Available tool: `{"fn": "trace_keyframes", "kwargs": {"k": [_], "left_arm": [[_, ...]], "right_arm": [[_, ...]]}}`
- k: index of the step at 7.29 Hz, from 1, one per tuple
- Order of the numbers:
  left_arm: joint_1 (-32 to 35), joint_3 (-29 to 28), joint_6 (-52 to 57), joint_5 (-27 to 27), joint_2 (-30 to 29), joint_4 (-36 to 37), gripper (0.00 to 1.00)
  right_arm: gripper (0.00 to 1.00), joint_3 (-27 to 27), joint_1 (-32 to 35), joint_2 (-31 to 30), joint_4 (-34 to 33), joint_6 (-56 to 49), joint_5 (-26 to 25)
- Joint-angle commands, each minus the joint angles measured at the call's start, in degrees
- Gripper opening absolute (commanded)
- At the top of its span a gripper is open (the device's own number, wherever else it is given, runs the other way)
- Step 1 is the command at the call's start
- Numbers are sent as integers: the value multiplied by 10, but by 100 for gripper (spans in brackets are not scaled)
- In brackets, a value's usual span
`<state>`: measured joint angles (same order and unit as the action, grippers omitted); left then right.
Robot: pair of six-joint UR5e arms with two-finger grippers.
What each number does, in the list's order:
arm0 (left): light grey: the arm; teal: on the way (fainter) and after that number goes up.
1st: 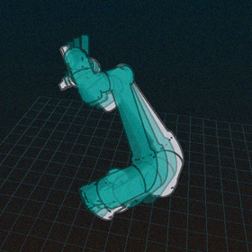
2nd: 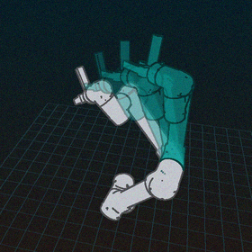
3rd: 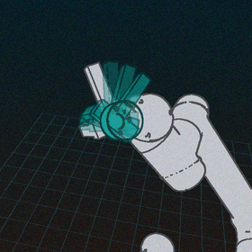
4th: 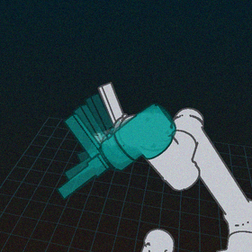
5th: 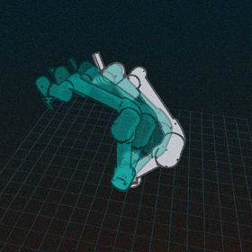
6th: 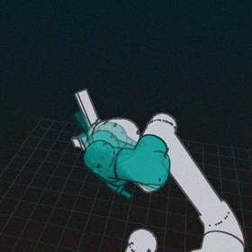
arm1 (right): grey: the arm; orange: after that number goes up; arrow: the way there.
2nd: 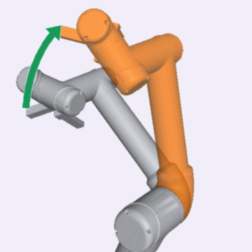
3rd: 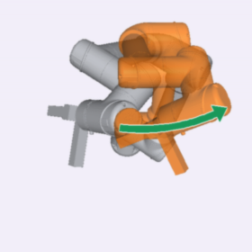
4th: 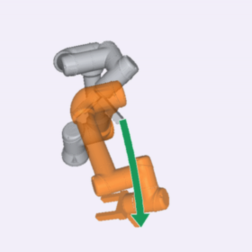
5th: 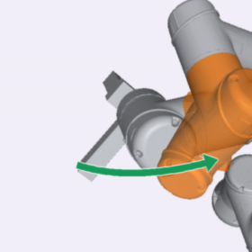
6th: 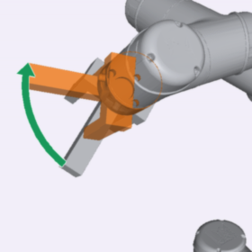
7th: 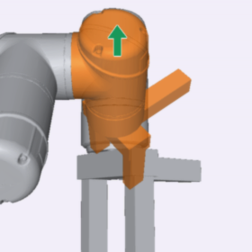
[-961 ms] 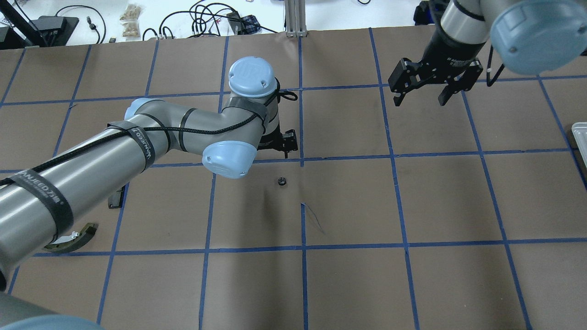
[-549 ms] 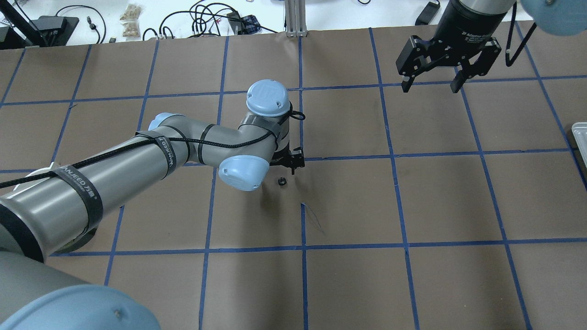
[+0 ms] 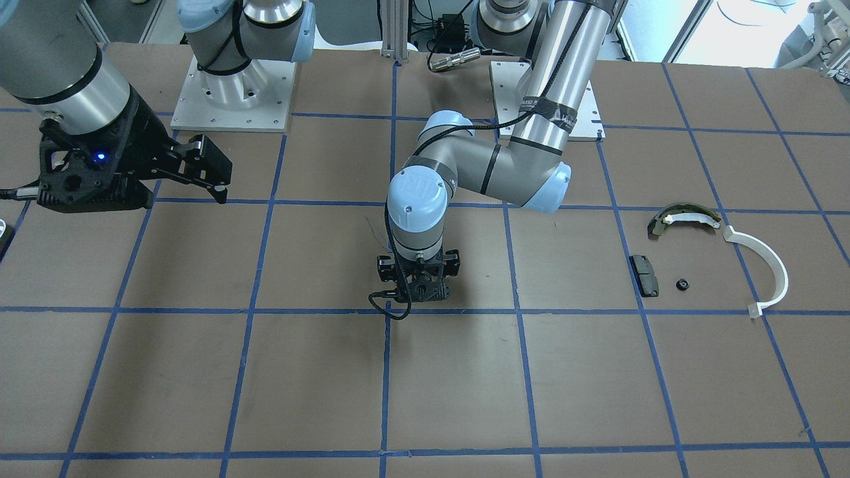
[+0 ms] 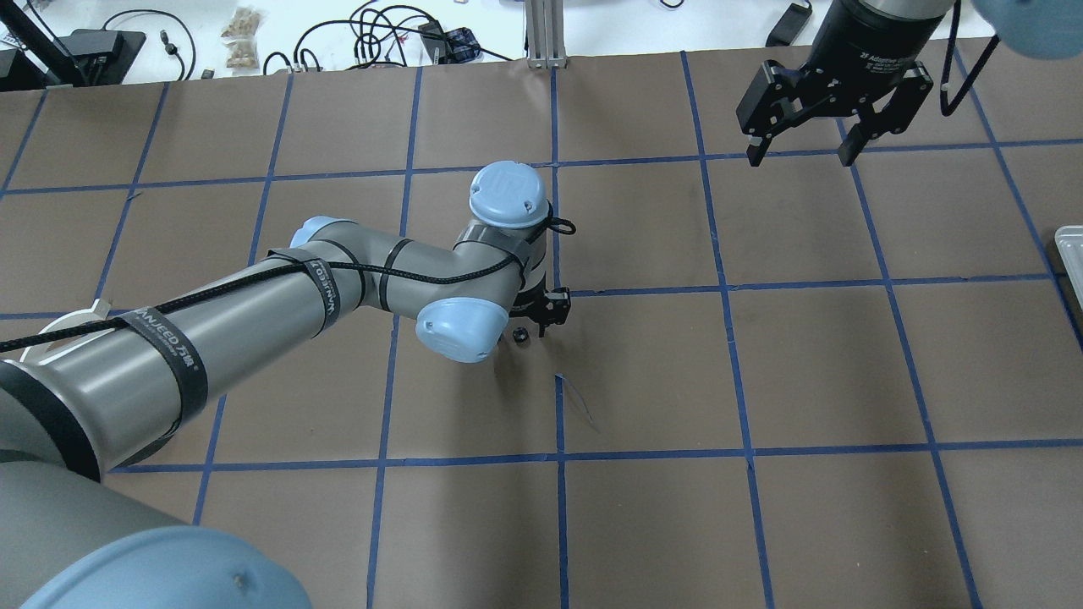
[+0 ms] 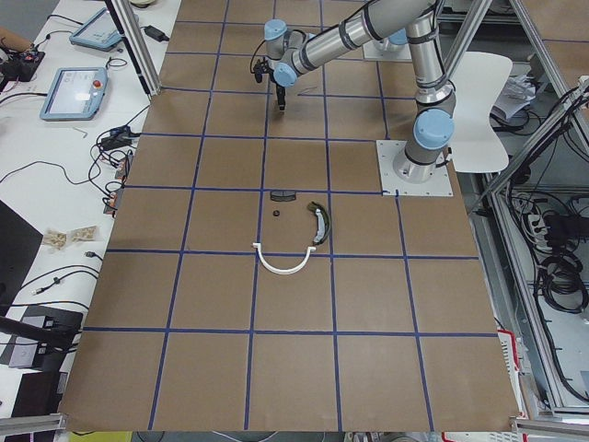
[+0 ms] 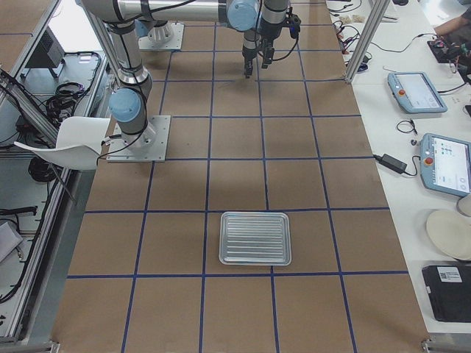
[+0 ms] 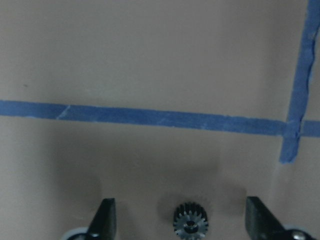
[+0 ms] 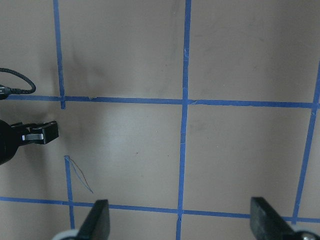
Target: Place bearing gear from tray to pile
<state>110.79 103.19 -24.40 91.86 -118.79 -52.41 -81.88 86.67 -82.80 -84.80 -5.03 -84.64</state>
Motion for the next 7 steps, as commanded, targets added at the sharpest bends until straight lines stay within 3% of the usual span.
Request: {"fn": "trace_keyframes", "kwargs": {"k": [1,2,4,7], "left_arm": [[-1,-1,1,-2,7,0,0],[-4,-10,23,5,21,-10,0],[-48,-16,88,26,71,-62,0],[-284,-25,350,68,94,-130,0]], "right_arm": [[100,0,2,-18,7,9,-25],[100,1,7,-28,6,27,-55],[100,-1,9,-32,7,59,-54],[100,-29,10,-60,3,59,-49]]}}
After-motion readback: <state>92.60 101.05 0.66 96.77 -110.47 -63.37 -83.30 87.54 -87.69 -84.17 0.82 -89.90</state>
